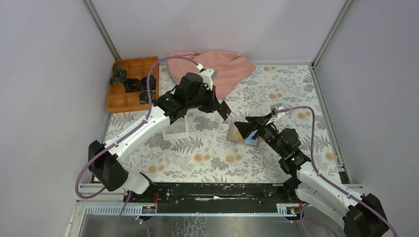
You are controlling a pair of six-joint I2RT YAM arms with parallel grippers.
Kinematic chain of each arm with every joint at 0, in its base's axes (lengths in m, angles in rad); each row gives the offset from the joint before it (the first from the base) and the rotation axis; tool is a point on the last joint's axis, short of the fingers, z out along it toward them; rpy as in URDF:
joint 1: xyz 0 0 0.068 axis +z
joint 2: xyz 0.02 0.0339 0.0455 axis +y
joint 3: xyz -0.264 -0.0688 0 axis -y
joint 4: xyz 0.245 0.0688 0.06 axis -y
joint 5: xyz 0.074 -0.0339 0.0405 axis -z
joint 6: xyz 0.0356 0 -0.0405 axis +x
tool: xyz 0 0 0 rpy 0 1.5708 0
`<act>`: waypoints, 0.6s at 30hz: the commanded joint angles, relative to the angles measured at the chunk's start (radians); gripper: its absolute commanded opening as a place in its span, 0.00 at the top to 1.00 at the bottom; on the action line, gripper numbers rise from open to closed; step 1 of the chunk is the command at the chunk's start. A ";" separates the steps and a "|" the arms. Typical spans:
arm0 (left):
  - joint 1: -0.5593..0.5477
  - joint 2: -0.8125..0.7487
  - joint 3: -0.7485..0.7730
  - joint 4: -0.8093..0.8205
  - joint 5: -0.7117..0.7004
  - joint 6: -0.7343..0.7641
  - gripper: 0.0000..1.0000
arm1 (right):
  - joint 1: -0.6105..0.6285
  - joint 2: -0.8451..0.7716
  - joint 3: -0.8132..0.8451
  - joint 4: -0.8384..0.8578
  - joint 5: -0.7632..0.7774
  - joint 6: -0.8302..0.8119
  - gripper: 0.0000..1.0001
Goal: Put the credit cards into the card holder
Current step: Pick up the credit card from the storage box.
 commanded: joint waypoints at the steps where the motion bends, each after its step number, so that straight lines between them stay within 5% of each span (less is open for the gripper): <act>1: -0.005 0.025 0.012 -0.005 0.258 0.106 1.00 | 0.008 -0.060 0.032 0.002 -0.113 -0.031 0.16; 10: -0.005 0.037 -0.014 -0.054 0.537 0.197 1.00 | 0.009 -0.258 0.032 -0.257 -0.179 -0.064 0.20; 18: -0.005 -0.004 -0.038 -0.062 0.724 0.221 1.00 | 0.008 -0.303 0.040 -0.321 -0.244 -0.029 0.28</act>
